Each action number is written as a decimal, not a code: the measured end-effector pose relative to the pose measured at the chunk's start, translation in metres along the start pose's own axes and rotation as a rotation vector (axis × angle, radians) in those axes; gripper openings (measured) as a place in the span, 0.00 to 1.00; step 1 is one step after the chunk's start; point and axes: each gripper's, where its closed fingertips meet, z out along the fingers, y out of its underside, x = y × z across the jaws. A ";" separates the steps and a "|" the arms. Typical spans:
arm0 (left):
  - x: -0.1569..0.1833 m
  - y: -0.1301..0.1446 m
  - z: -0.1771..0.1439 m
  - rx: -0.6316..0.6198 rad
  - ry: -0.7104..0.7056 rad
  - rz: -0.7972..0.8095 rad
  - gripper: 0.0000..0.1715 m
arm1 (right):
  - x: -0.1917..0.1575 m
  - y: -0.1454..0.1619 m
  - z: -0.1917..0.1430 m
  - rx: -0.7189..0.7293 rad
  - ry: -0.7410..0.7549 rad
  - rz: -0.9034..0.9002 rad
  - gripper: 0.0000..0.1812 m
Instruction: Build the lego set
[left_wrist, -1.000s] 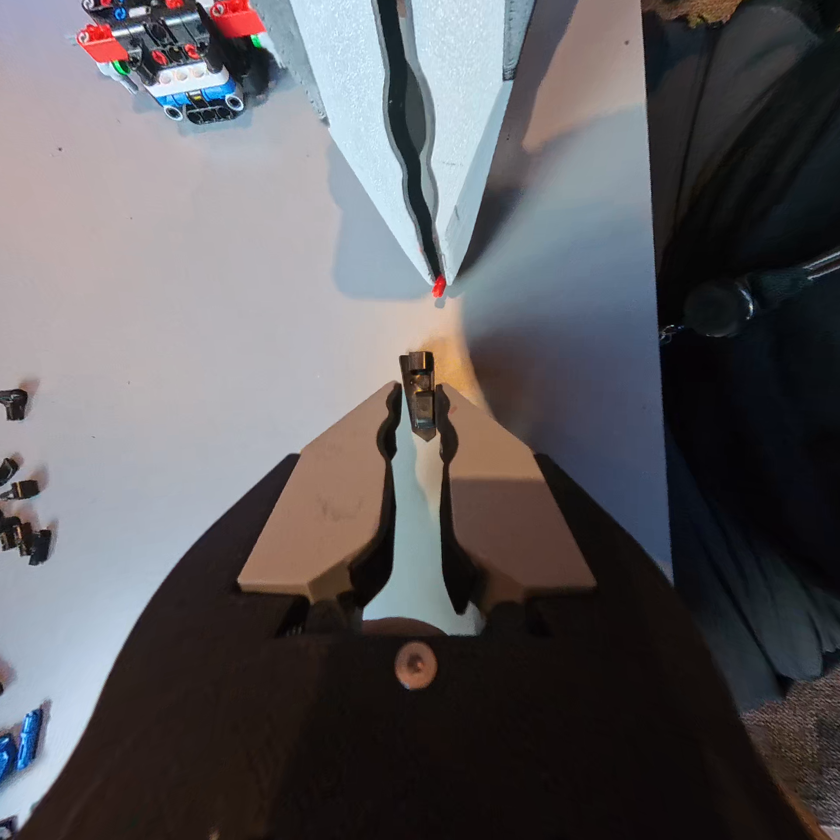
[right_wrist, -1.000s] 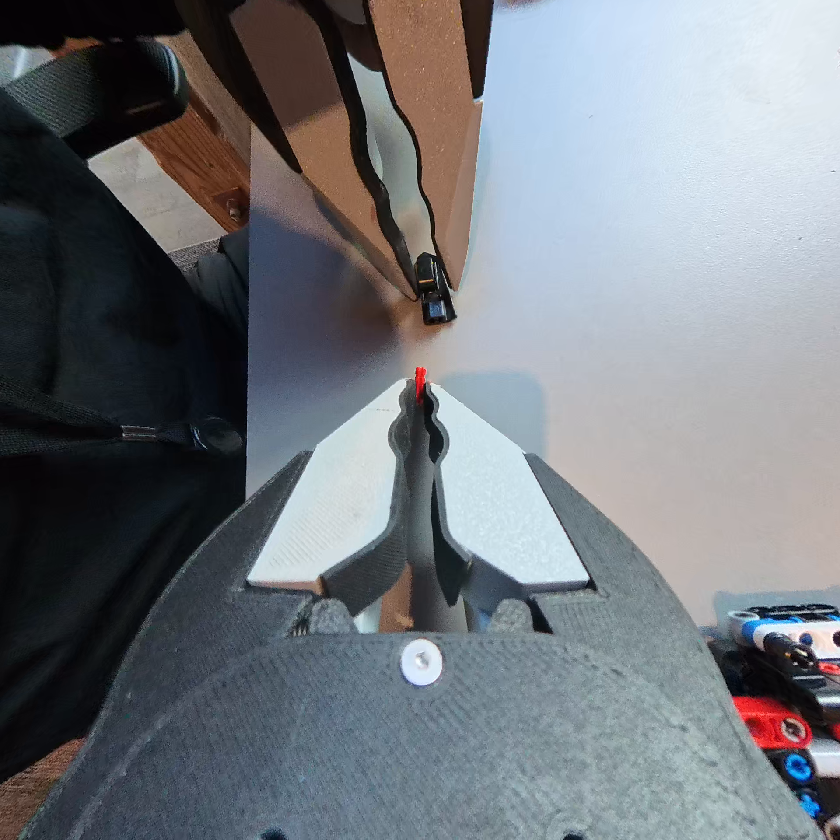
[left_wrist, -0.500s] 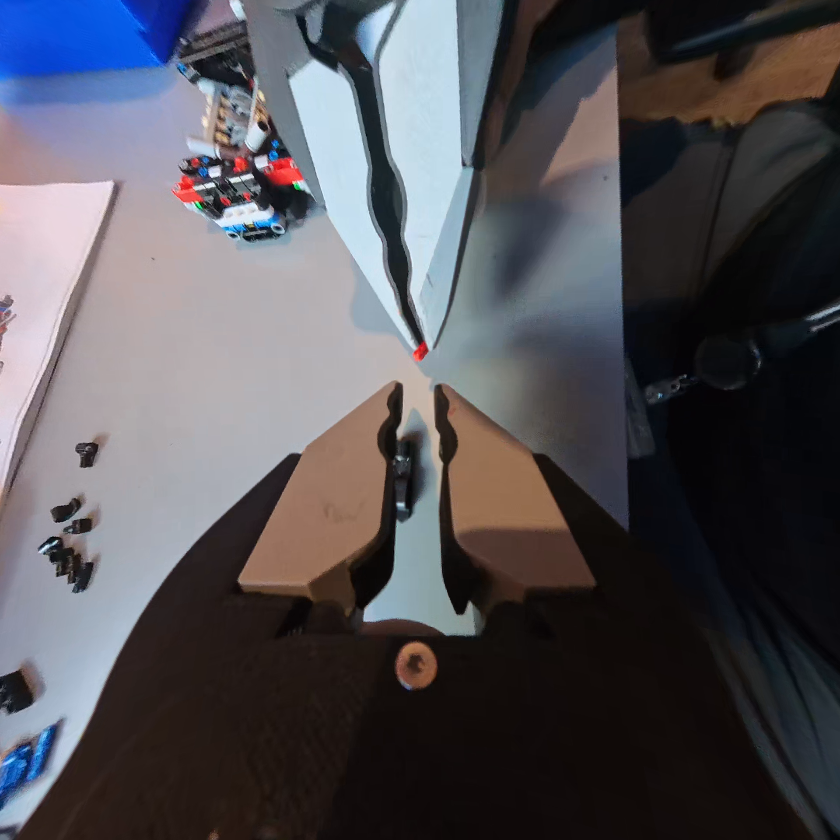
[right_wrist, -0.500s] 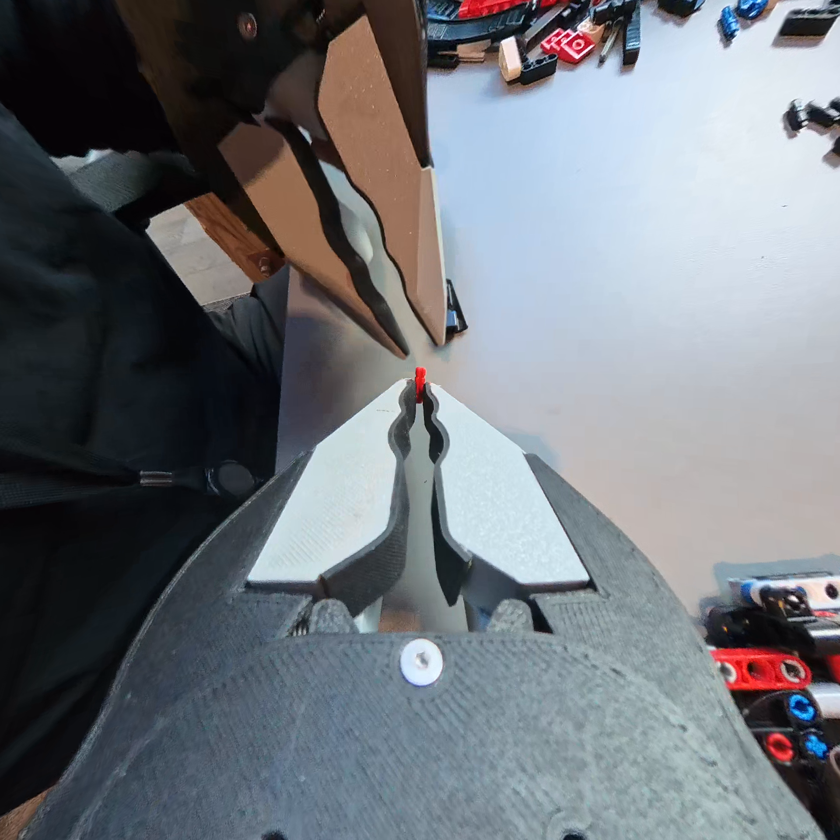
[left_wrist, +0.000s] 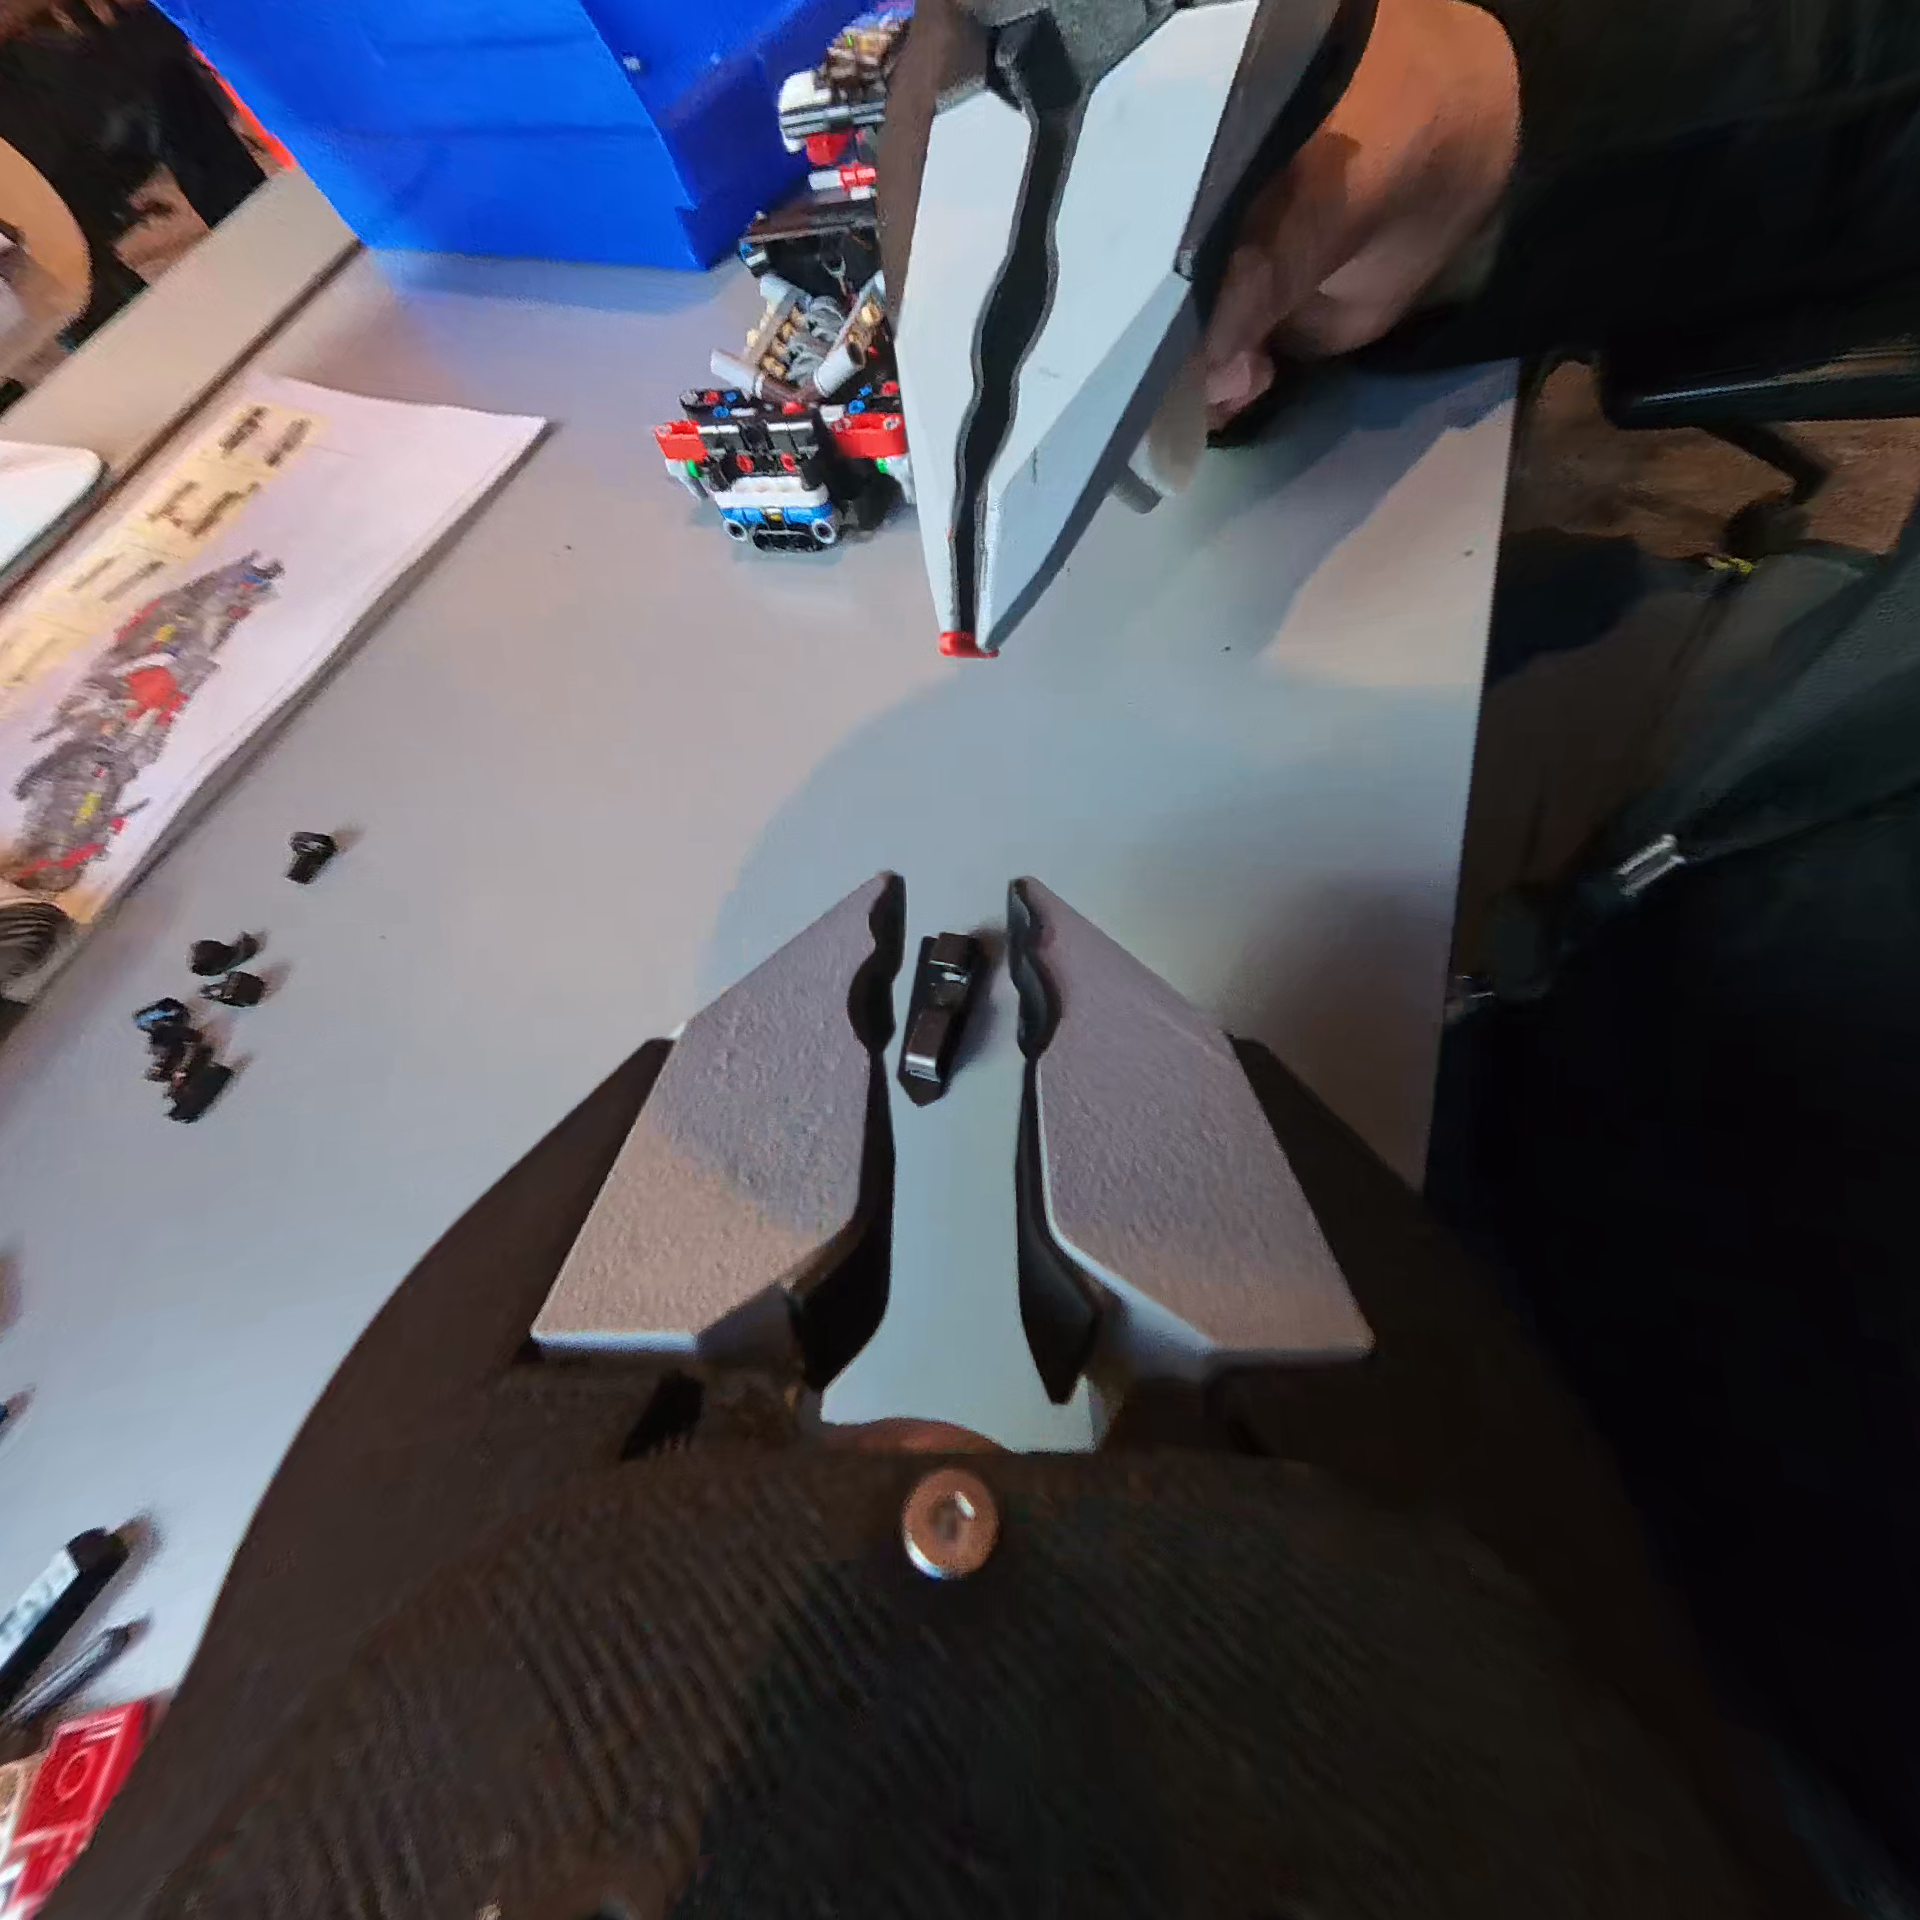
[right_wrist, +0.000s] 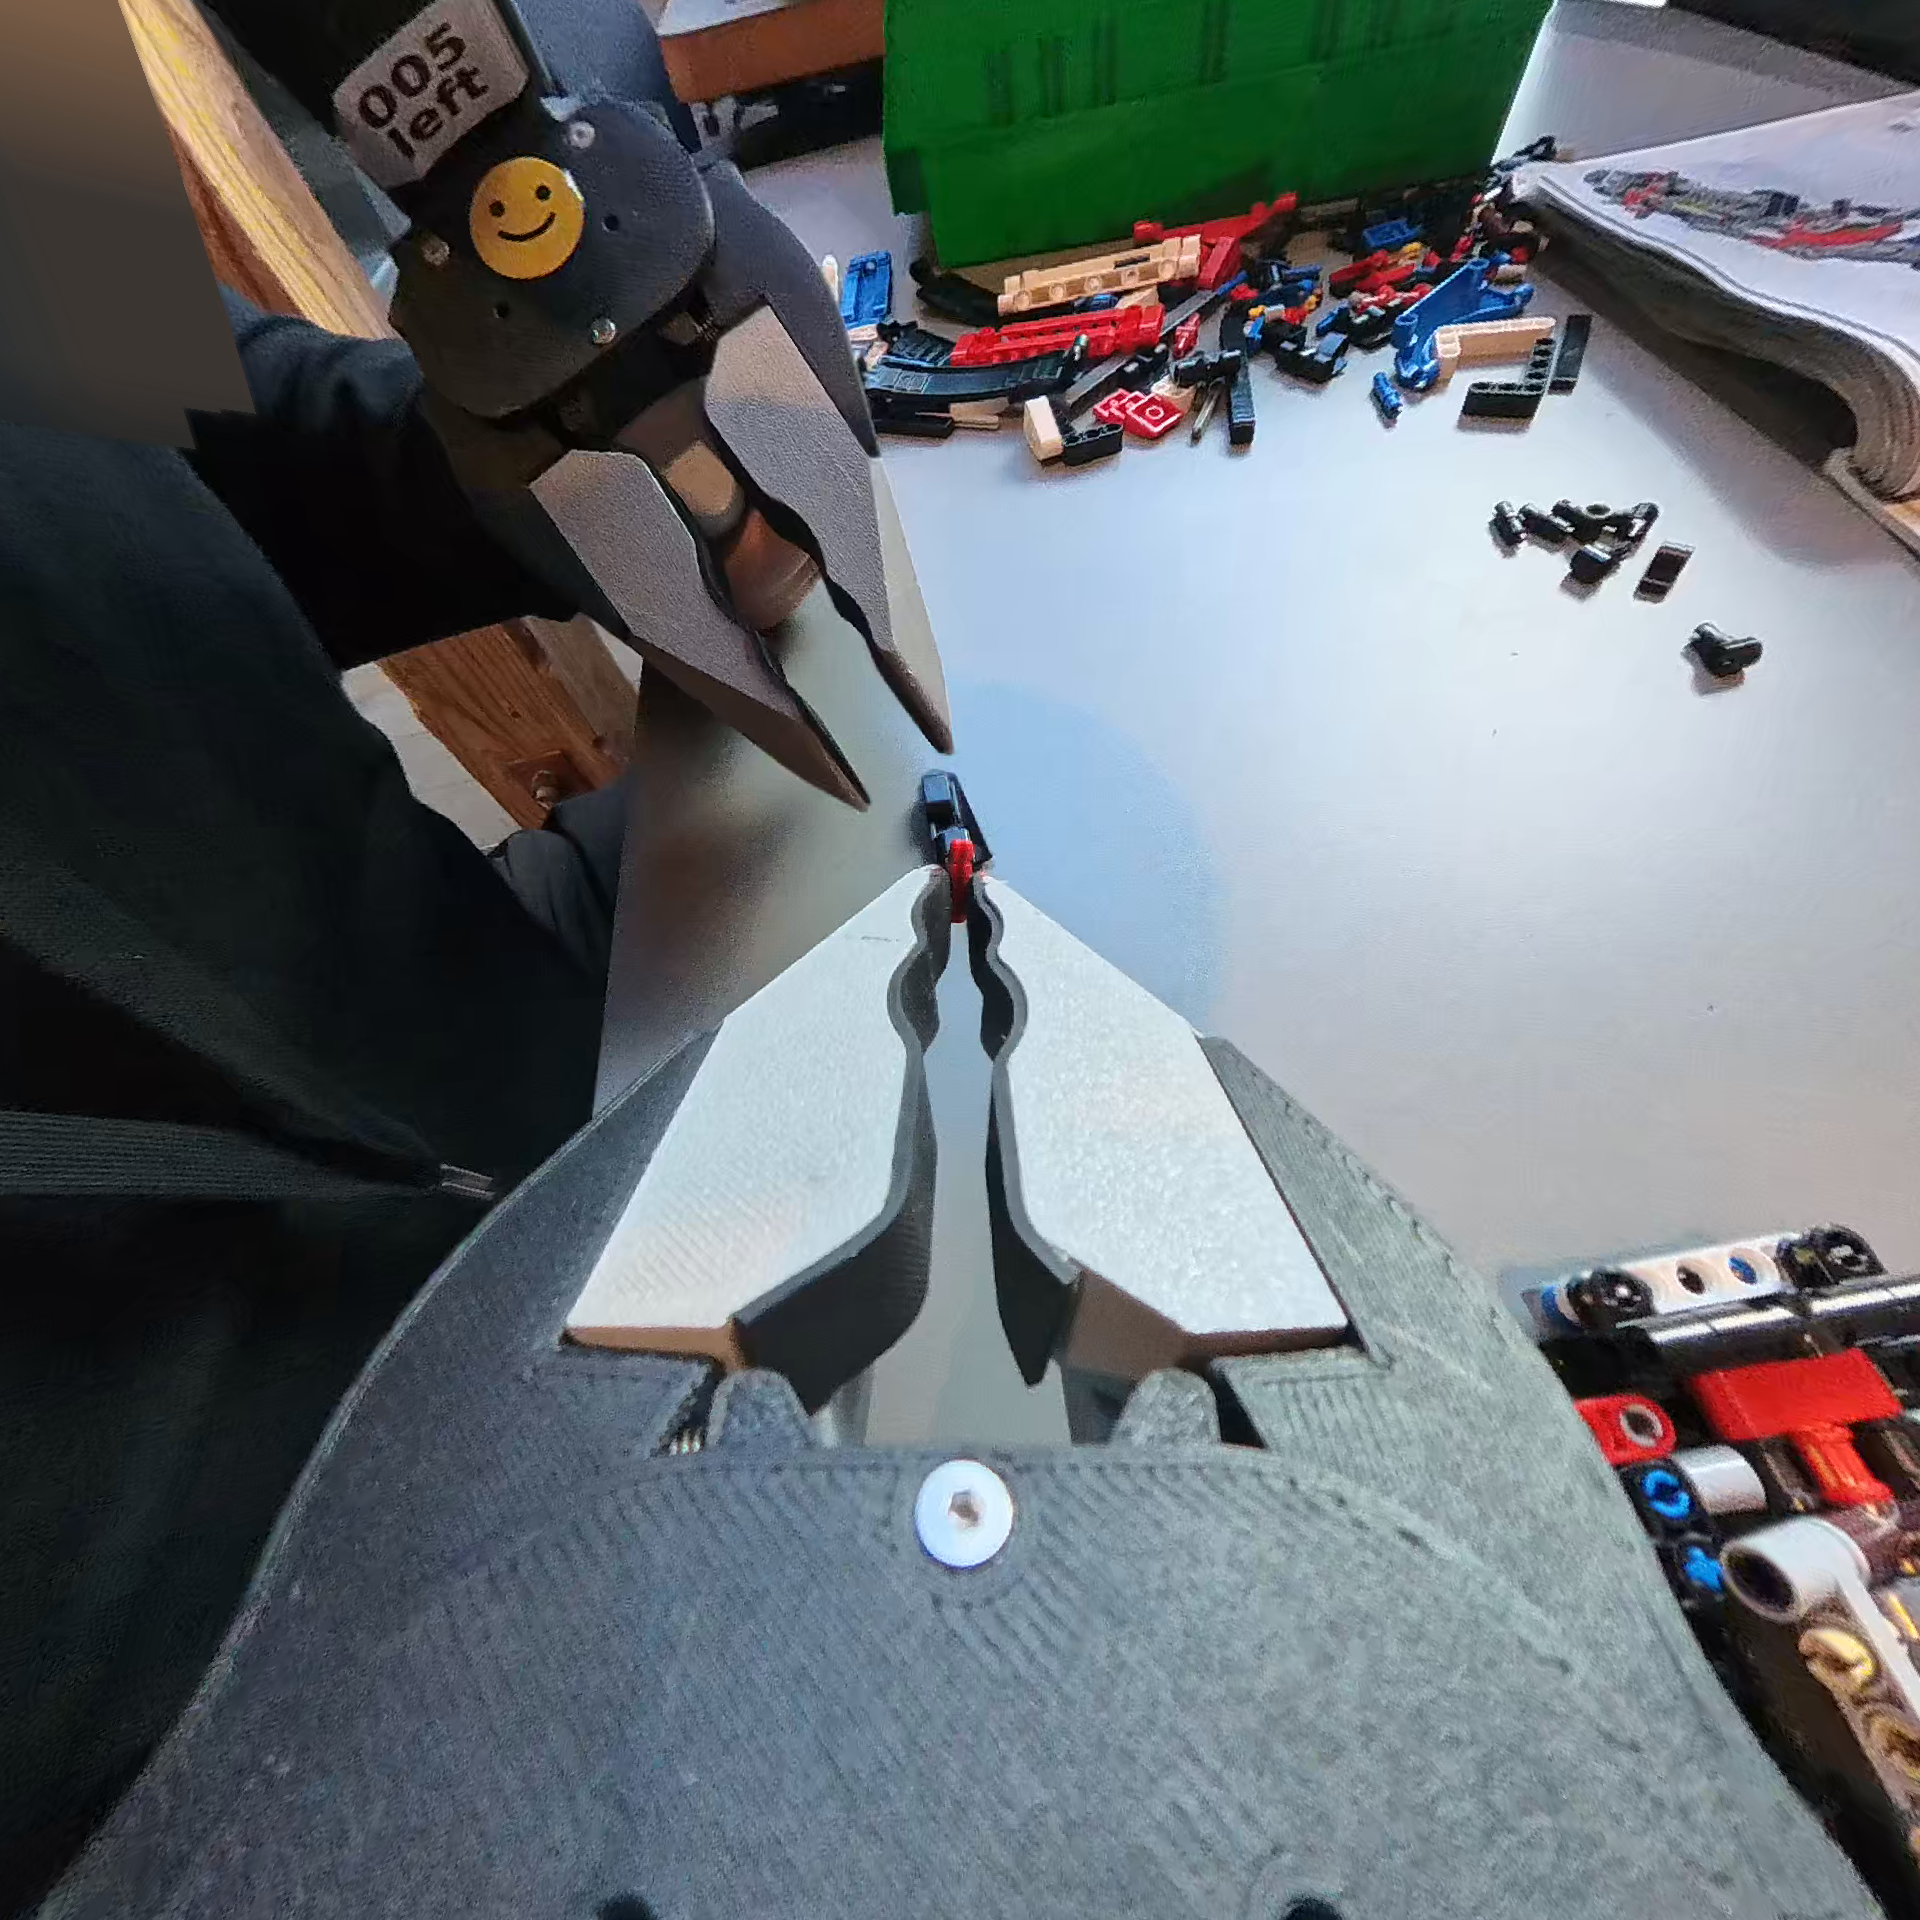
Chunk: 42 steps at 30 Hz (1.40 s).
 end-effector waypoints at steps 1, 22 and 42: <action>-0.001 0.000 0.001 -0.004 0.009 -0.008 0.09 | 0.000 0.000 0.001 -0.006 -0.008 0.005 0.00; 0.011 -0.014 0.032 -0.057 0.091 0.238 0.04 | -0.004 0.021 0.010 -0.169 -0.187 0.221 0.00; 0.027 -0.006 0.036 -0.080 0.167 0.308 0.01 | -0.016 0.035 0.013 -0.292 -0.258 0.170 0.00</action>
